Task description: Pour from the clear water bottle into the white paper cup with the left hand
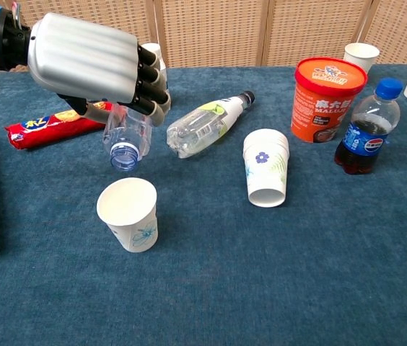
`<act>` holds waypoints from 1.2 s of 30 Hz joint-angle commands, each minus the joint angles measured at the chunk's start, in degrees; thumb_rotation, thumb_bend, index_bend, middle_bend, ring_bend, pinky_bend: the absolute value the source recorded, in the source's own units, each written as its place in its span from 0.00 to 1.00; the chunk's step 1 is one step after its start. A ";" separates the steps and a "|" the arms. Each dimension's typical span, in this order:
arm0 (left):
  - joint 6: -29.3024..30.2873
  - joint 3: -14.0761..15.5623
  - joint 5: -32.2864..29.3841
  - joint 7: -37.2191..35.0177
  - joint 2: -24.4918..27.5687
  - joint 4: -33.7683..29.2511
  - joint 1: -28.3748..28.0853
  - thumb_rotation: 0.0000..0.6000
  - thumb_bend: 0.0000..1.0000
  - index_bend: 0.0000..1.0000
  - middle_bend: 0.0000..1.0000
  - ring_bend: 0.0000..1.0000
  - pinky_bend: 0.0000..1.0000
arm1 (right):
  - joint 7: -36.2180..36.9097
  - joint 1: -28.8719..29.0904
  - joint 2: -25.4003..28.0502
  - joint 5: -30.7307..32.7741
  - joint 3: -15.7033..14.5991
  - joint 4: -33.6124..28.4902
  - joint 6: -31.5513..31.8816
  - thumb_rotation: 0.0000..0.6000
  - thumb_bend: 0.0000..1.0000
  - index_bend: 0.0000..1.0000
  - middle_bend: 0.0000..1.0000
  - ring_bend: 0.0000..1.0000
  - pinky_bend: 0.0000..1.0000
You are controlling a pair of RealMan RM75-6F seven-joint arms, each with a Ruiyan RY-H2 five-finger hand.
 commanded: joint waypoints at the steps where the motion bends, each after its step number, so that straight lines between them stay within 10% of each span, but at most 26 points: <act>1: -0.16 0.09 0.10 0.35 0.12 -0.18 -0.19 1.00 0.48 0.41 0.33 0.33 0.35 | 0.08 -0.03 -0.01 0.00 0.01 0.07 0.00 1.00 0.44 0.00 0.04 0.00 0.00; 36: -2.98 0.21 2.16 7.09 2.59 -3.90 -3.42 1.00 0.48 0.43 0.35 0.33 0.35 | 1.14 -0.18 -0.36 -0.08 0.01 1.01 -0.25 1.00 0.44 0.00 0.04 0.00 0.00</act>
